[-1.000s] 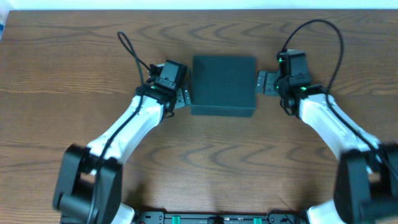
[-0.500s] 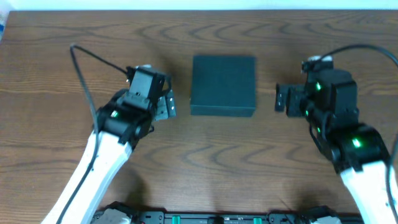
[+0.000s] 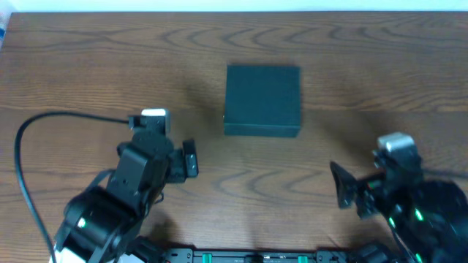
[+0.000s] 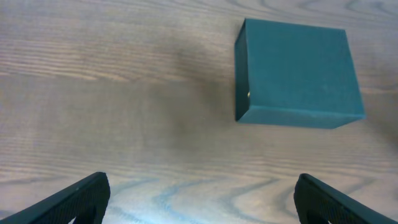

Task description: Pack container

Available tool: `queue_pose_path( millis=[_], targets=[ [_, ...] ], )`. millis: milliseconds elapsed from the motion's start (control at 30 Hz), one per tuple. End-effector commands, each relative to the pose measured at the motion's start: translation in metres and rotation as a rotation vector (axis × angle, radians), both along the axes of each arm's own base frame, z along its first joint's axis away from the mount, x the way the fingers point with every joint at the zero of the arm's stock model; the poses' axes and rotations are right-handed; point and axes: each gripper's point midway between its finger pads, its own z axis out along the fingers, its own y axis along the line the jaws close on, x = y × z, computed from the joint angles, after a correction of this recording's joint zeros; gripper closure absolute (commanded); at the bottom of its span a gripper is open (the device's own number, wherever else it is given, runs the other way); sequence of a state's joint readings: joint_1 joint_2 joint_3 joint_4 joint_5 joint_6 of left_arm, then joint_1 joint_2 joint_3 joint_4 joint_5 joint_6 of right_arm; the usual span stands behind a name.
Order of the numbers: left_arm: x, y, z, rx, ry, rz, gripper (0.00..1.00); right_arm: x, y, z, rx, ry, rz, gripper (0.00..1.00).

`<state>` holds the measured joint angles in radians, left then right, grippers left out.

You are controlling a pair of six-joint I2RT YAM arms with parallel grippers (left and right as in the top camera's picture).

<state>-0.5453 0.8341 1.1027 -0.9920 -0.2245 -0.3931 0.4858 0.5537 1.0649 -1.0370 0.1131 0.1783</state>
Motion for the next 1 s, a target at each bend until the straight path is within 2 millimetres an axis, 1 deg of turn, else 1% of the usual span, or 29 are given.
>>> queue_pose_path(
  millis=[0,67,167,333,467,967],
  targets=[
    [-0.009,0.01,-0.011,0.006,0.007,0.041,0.05,-0.015,-0.01,0.006,0.026,-0.033,-0.016,0.01],
    [-0.014,0.013,-0.012,-0.005,0.007,0.051,0.04,-0.024,-0.014,0.007,0.035,-0.047,-0.016,0.01],
    [-0.017,0.016,-0.013,-0.002,0.009,0.053,0.04,-0.031,-0.017,0.008,0.053,-0.058,-0.016,0.01],
    [-0.023,0.02,-0.019,0.02,0.044,0.052,0.04,-0.035,-0.013,0.006,0.112,-0.025,-0.016,0.01],
    [-0.026,0.021,-0.022,0.029,0.058,0.052,0.04,-0.039,-0.015,-0.003,0.093,0.009,-0.018,0.01],
    [-0.026,0.021,-0.022,0.029,0.058,0.052,0.04,-0.058,-0.026,-0.036,0.014,0.151,-0.025,0.01]
  ],
)
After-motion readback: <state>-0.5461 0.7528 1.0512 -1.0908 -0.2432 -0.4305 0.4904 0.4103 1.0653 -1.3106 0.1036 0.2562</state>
